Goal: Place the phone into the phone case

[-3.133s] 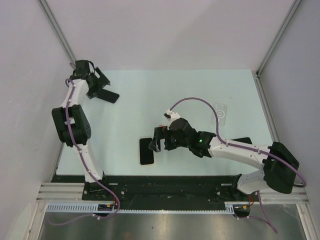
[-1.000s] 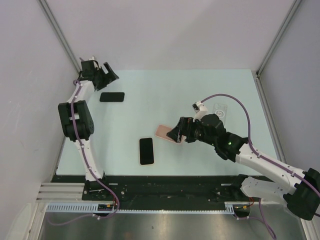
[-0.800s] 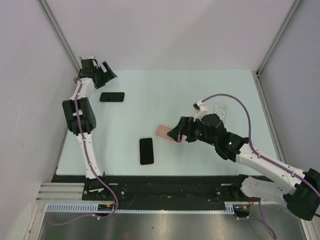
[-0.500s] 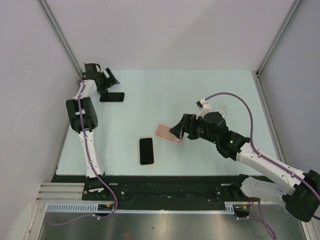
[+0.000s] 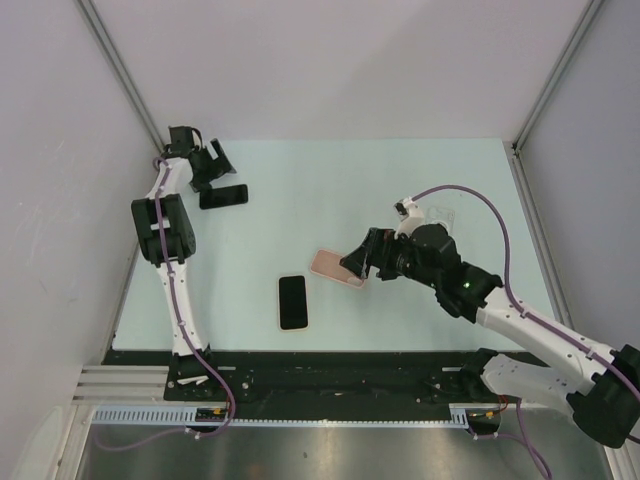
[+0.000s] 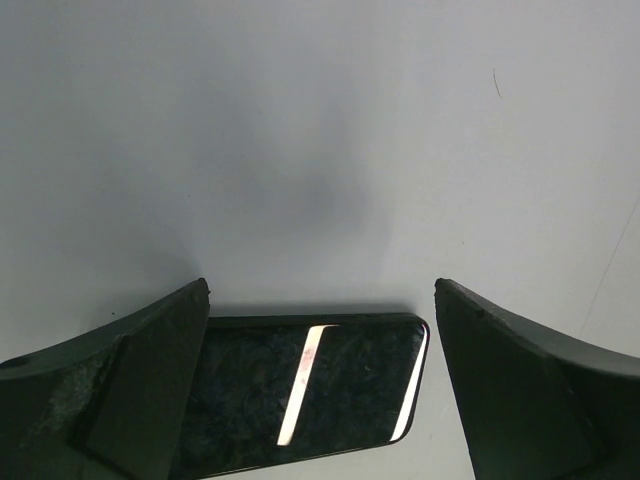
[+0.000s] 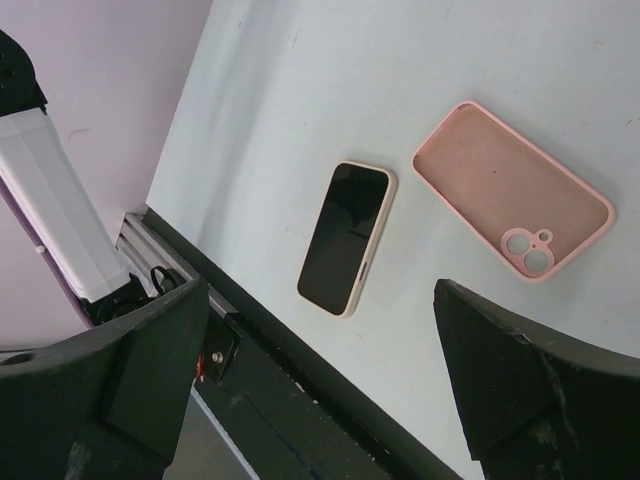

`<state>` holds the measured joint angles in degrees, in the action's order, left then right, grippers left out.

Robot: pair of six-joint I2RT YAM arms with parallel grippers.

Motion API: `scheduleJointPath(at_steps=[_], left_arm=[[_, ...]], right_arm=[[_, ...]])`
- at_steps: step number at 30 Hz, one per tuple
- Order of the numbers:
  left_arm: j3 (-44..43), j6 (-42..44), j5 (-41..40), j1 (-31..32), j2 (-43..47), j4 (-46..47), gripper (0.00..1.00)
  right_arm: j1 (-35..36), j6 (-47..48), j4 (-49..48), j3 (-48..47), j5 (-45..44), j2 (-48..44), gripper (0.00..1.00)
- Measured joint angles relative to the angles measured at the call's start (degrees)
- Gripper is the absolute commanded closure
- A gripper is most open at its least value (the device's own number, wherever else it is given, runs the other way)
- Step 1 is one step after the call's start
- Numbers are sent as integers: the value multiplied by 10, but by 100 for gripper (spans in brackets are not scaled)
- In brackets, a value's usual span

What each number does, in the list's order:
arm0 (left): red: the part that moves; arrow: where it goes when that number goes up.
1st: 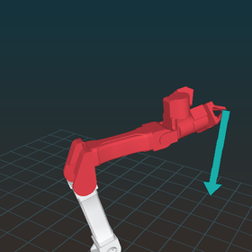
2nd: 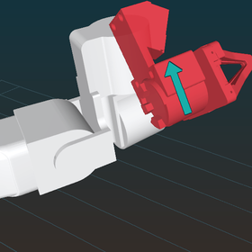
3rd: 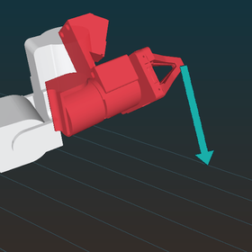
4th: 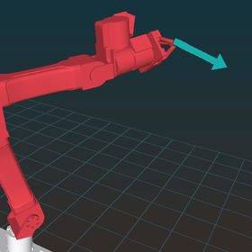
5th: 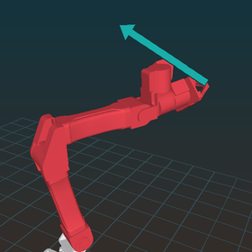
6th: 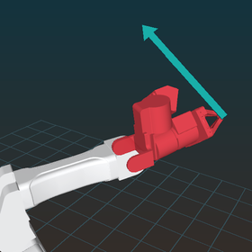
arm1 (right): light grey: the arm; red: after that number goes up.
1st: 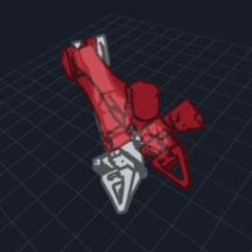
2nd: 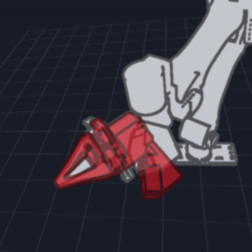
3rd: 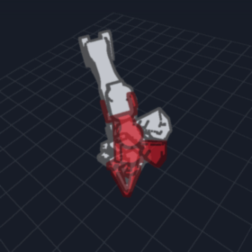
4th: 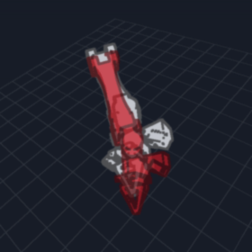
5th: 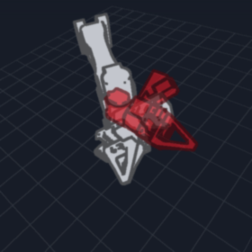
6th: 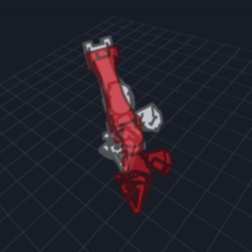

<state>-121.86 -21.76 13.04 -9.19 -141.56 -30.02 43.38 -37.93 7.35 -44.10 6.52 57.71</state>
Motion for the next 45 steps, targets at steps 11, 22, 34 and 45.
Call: scheduleJointPath(at_steps=[11, 22, 34, 45], left_arm=[[164, 23, -9, 3, 104, 4, 2], [285, 84, -49, 47, 186, -12, 2], [282, 113, -177, 107, 181, -66, 9], [289, 110, -186, 113, 184, -63, 29]], right_arm=[[4, 0, 23, 0, -3, -54, 2], [29, 0, 47, 1, -23, -94, 2], [38, 0, 62, 3, -50, -124, 2], [37, -5, 59, 11, -53, -113, 2]])
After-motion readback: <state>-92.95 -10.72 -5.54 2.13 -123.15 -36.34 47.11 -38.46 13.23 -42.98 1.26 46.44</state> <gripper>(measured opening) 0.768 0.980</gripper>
